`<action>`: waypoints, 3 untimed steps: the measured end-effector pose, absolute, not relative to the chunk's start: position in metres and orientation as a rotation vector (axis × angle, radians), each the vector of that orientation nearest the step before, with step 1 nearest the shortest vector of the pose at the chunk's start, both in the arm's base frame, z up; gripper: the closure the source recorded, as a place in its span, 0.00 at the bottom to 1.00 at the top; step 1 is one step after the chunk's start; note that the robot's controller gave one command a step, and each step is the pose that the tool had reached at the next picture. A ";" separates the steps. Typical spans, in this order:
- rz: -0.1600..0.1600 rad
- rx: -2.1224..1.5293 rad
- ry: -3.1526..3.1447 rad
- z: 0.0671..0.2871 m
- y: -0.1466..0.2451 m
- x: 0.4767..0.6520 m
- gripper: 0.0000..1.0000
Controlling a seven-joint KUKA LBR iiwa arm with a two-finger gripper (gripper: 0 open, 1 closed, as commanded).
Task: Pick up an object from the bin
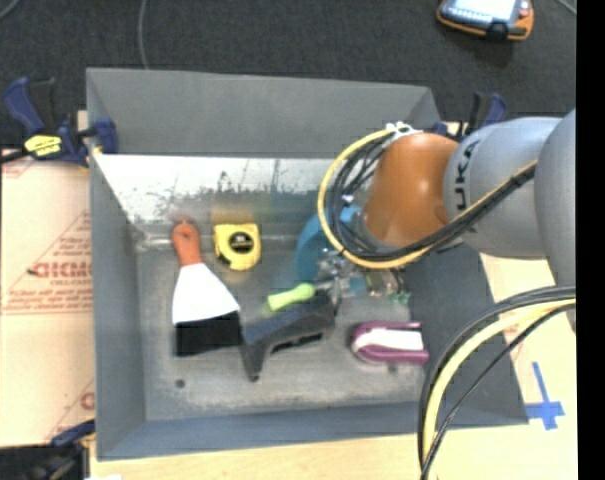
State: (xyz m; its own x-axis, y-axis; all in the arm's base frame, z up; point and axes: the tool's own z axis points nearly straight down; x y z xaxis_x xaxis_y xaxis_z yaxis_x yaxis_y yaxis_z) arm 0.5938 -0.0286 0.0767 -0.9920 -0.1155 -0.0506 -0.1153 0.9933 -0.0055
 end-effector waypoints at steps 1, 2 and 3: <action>-0.004 -0.180 3.087 0.076 -0.029 0.593 1.00; -0.005 -0.182 3.098 0.071 -0.029 0.590 0.00; -0.005 -0.182 3.097 0.072 -0.029 0.590 1.00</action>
Offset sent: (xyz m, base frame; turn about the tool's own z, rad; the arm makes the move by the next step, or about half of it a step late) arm 0.0000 0.0000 0.0000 0.0000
